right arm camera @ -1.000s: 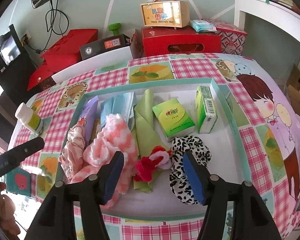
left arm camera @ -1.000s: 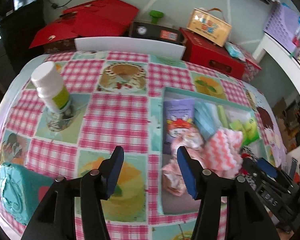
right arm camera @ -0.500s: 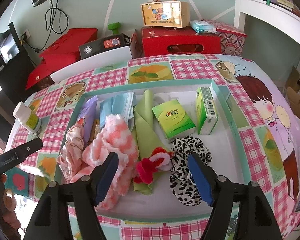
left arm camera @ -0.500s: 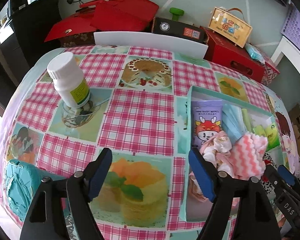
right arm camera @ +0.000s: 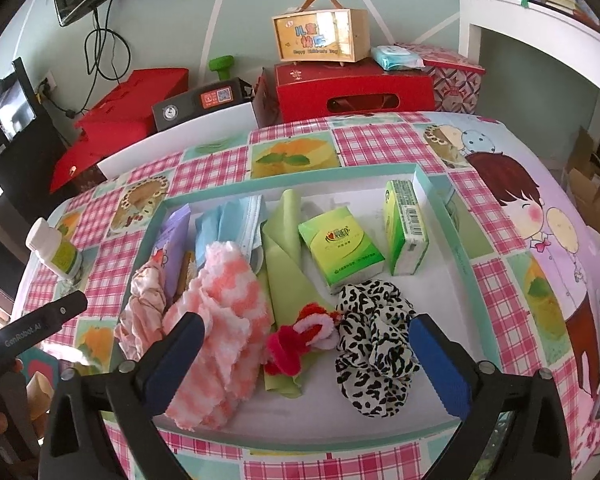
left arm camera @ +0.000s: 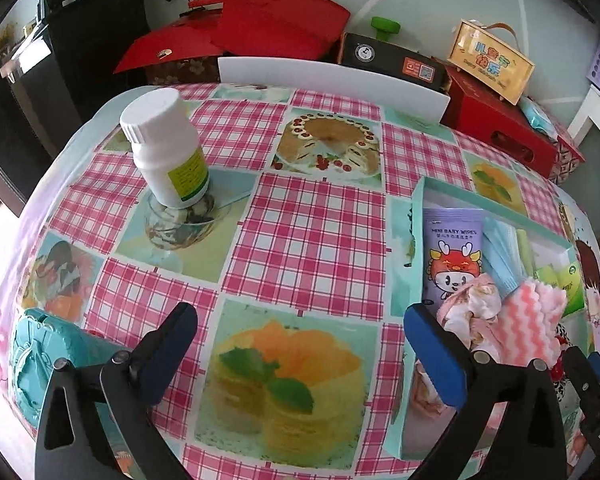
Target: Organize soft objects
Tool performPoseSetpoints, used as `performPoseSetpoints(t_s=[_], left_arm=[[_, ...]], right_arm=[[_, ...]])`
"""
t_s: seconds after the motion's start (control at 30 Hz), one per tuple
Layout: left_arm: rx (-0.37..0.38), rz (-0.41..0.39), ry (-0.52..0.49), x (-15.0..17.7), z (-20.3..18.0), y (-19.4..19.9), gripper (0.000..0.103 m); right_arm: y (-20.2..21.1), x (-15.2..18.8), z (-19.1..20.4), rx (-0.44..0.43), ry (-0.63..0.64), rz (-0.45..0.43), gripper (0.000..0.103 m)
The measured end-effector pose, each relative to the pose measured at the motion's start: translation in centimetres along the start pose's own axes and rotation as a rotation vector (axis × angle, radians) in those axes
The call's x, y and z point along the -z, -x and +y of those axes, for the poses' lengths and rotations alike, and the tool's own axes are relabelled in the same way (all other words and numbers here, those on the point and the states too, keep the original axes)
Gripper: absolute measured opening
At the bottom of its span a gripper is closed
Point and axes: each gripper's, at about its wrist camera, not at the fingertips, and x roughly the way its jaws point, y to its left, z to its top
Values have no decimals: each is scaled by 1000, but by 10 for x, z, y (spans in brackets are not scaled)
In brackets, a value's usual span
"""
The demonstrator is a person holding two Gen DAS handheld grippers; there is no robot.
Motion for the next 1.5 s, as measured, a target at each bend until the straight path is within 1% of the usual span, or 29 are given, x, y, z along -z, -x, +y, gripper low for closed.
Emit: performPoseSetpoints(t_s=[0.53,0.83,0.9,1.0,1.23,1.37,1.5], left_arm=[[2,6,-11,-1,-2,-1,103],[16,-11,-34,-3,-6,15,103],[9,-31,-48,1,-9,21,103],[11,-31,-67,10,-11,25,103],[10,-57,-85,25,-11,41,103],[-1,-63,-86,37,-6,49,103],[-5,-48,-94,51,1,53,103]], right_arm=[[-3,2,5,4,20,19,103],[0,2,11,19,38,20,103],[3,2,13,20,40,16,103],[8,4,17,22,44,10,103],[15,23,28,22,81,30,103],[20,33,31,22,93,39,103],[27,45,30,22,98,49,103]])
